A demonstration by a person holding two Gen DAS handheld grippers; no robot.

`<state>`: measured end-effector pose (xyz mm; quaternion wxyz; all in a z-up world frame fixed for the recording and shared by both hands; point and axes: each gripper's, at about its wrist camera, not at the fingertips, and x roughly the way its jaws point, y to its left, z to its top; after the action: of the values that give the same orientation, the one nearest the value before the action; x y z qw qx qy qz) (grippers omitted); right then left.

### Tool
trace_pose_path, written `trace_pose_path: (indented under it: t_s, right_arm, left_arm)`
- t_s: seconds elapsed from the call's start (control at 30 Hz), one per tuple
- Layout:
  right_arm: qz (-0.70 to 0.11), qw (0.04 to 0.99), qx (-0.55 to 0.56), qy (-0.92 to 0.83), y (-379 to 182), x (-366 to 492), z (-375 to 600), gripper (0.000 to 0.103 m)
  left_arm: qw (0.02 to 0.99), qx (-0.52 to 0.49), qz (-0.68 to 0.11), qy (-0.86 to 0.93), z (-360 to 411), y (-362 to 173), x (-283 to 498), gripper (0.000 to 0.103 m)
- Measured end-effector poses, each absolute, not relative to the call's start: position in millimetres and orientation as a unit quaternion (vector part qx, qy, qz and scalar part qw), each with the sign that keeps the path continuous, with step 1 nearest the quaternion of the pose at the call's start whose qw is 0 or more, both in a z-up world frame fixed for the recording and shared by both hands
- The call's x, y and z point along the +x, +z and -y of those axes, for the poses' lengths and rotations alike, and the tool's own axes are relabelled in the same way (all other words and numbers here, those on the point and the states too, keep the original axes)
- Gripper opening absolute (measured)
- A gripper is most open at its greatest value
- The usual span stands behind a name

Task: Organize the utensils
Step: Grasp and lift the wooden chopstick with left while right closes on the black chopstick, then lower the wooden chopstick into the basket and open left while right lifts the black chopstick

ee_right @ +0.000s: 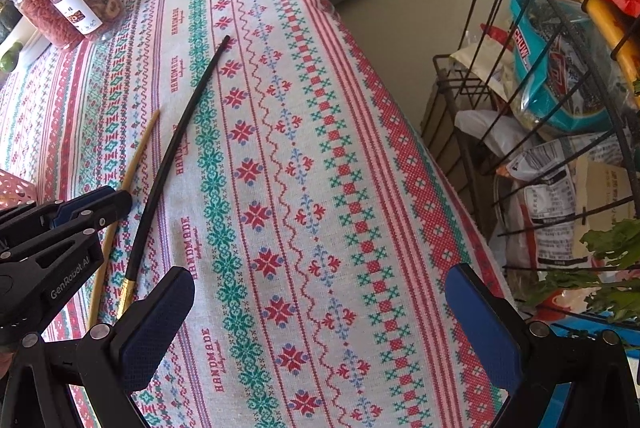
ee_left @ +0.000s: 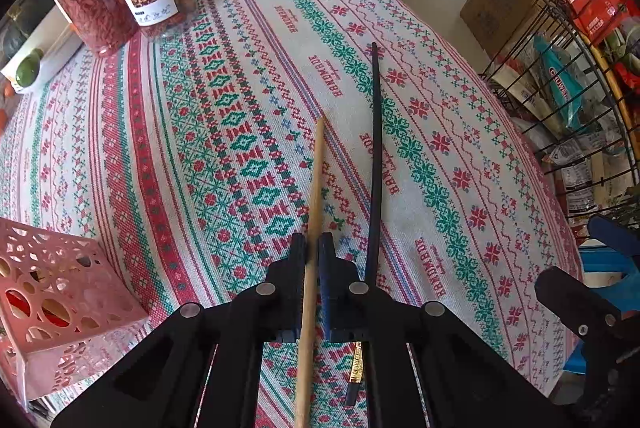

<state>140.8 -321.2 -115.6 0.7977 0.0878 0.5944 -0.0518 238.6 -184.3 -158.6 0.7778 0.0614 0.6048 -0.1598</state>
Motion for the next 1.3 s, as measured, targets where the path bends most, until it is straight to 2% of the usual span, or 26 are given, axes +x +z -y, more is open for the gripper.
trace_pose_path:
  t_s: [0.27,0.37,0.53,0.77,0.83,1.0,1.13,1.2,1.23,1.27,1.3]
  right_arm:
    - [-0.608,0.782,0.137,-0.012,-126.9,152.6,311.7,0.101]
    - [-0.621,0.769,0.153,0.017,-134.9,159.2,302.4,0.088]
    - [-0.621,0.763,0.175,0.031,-143.1,171.4,296.2,0.076]
    - [-0.606,0.775,0.178,0.036,-153.6,198.4,285.6,0.054]
    - [-0.601,0.780,0.171,0.036,-155.9,207.9,279.8,0.051]
    - [-0.589,0.796,0.139,0.016,-156.3,224.8,263.8,0.051]
    - [-0.593,0.803,0.061,-0.019,-157.6,230.3,238.4,0.050]
    - [-0.590,0.807,0.007,-0.026,-158.5,229.9,222.7,0.041]
    - [-0.590,0.808,0.005,-0.013,-157.9,228.7,218.4,0.023]
    - [-0.593,0.805,0.004,-0.006,-157.8,227.8,215.3,0.014]
    - [-0.594,0.805,-0.003,-0.004,-157.8,226.8,212.5,0.013]
  left_arm:
    - [0.817,0.032,-0.546,-0.180,138.6,-106.3,191.7,0.006]
    - [0.831,0.037,-0.523,-0.186,117.8,-86.9,168.9,0.006]
    - [0.849,0.034,-0.492,-0.190,83.4,-63.7,134.1,0.006]
    - [0.855,-0.005,-0.480,-0.198,39.6,-63.7,110.9,0.006]
    - [0.847,-0.037,-0.486,-0.212,31.6,-64.8,111.1,0.006]
    - [0.846,-0.041,-0.484,-0.221,26.5,-61.6,106.8,0.006]
    - [0.846,-0.042,-0.484,-0.221,19.4,-61.1,102.5,0.006]
    - [0.846,-0.043,-0.485,-0.217,16.9,-62.1,102.5,0.006]
    - [0.846,-0.045,-0.486,-0.216,15.6,-62.5,102.7,0.006]
    - [0.847,-0.046,-0.485,-0.214,14.2,-62.5,102.8,0.006]
    - [0.848,-0.046,-0.484,-0.213,12.6,-62.4,103.5,0.006]
